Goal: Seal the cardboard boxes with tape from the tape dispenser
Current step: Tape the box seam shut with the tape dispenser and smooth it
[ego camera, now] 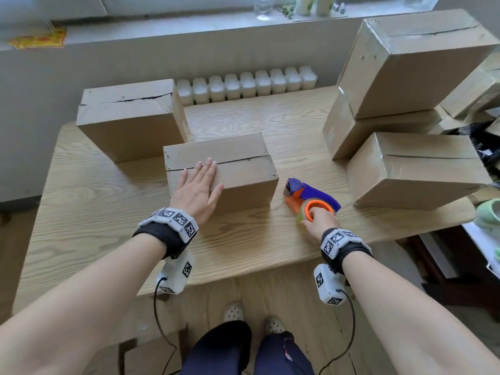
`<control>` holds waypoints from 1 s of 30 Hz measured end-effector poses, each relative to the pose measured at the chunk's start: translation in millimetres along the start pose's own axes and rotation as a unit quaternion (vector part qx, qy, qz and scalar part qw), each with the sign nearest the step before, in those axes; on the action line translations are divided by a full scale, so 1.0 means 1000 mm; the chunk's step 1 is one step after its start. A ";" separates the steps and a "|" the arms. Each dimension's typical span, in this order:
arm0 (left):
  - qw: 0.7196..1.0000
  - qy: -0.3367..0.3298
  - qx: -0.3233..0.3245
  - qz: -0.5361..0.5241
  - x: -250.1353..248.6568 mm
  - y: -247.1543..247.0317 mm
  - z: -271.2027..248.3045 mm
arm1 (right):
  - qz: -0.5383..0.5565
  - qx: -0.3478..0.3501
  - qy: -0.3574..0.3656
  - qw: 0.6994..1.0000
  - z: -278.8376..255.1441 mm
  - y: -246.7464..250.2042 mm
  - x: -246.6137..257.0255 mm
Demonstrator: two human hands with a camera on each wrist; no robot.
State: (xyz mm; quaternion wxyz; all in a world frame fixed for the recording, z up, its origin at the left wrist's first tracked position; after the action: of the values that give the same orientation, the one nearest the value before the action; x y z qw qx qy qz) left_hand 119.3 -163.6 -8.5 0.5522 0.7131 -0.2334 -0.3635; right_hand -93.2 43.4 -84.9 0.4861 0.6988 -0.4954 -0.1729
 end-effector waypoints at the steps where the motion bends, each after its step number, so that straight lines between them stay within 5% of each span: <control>1: 1.000 0.000 0.007 -0.004 0.000 0.000 0.000 | 0.019 -0.007 0.006 1.000 0.000 0.007 0.000; 9: 1.000 -0.008 0.024 0.009 -0.002 0.017 0.006 | 0.311 -0.068 0.028 0.947 0.003 0.094 0.022; 13: 0.999 0.001 0.035 0.002 0.001 0.025 0.006 | 0.372 -0.110 0.053 0.920 -0.012 0.146 0.056; 21: 0.978 -0.029 -0.050 -0.201 -0.011 0.085 0.025 | 0.273 -0.027 0.172 0.946 -0.041 0.180 0.145; 26: 0.975 -0.105 -0.099 -0.169 -0.025 0.124 0.038 | 0.151 0.016 0.224 0.963 -0.048 0.178 0.189; 30: 0.988 -0.106 -0.047 -0.105 -0.018 0.129 0.047 | 0.081 0.027 0.277 0.957 -0.049 0.181 0.214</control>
State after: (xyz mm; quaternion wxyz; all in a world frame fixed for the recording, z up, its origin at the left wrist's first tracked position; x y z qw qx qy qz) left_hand 80.6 -215.9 113.7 0.5161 0.6640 -0.1970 -0.5039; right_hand -56.0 -122.3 143.3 0.5973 0.6896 -0.4014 0.0809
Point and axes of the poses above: each hand's wrist, its own z-axis towards the middle knuckle, its own y-axis out of the back of the hand, x = y × z, the point moved 5 cm from there along z, towards the middle knuckle, and after that the axes turned 3 degrees about -y, right-handed, at the moved point
